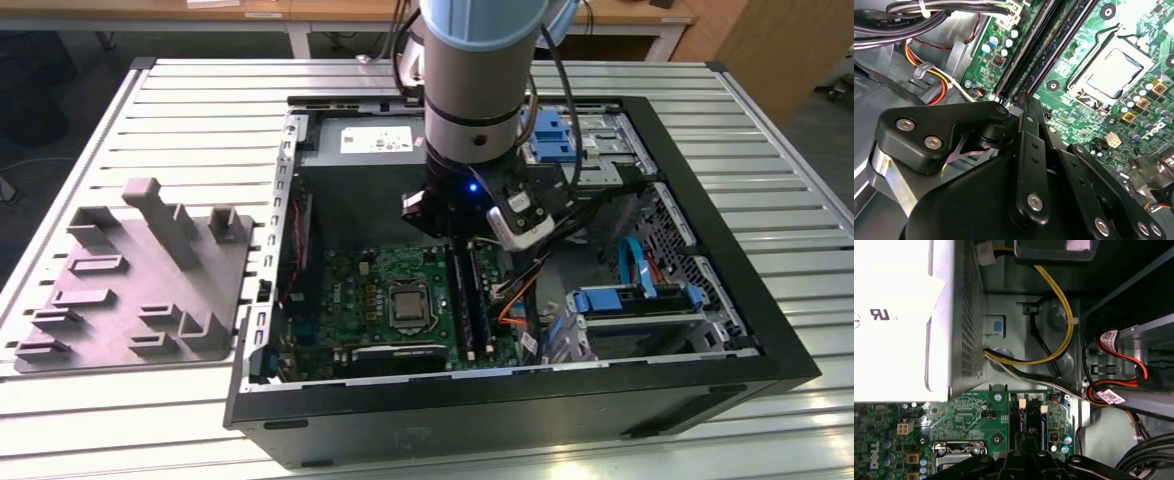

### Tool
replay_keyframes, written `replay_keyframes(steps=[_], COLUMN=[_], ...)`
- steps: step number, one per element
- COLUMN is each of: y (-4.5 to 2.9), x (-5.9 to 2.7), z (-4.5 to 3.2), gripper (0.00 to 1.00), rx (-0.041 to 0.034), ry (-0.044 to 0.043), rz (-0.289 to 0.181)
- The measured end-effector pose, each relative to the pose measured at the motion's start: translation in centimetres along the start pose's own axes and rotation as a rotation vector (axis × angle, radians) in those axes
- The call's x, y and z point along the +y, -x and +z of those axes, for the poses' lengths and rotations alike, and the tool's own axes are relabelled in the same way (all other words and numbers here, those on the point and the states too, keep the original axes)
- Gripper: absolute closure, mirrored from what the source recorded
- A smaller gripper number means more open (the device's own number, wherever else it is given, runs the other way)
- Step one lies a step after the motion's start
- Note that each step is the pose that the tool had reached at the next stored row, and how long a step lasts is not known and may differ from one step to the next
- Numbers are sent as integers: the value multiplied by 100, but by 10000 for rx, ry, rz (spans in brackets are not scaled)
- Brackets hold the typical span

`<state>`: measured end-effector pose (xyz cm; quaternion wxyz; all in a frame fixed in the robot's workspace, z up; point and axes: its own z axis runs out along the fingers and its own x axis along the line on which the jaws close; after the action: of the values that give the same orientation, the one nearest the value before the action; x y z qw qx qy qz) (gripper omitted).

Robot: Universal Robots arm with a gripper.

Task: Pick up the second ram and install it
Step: 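Press down the second ram until it locks into place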

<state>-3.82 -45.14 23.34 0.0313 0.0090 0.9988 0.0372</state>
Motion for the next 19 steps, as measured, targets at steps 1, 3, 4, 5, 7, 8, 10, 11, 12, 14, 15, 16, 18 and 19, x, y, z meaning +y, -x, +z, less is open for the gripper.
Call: replay_keyframes(steps=[1, 3, 4, 5, 7, 8, 10, 11, 12, 14, 15, 16, 18, 19], y=[0, -1, -2, -2, -3, -3, -4, -5, -5, -4, -4, -4, -3, -3], x=[6, 10, 10, 10, 10, 9, 7, 7, 7, 8, 9, 10, 12, 13], z=[8, 29, 36, 37, 41, 54, 73, 73, 74, 77, 79, 80, 82, 84], gripper=[90, 90, 90, 90, 90, 90, 90, 90, 90, 90, 90, 90, 90, 90], rx=[-1, -1, 0, 0, 0, -1, 0, 1, 1, 0, 0, 0, 0, 0], ry=[2, 2, 0, -1, 0, 3, 1, -1, -1, 0, 1, 2, 1, 0], rz=[-1, -1, -1, 0, 0, 0, -1, 0, 0, 0, 0, 0, 0, -1])
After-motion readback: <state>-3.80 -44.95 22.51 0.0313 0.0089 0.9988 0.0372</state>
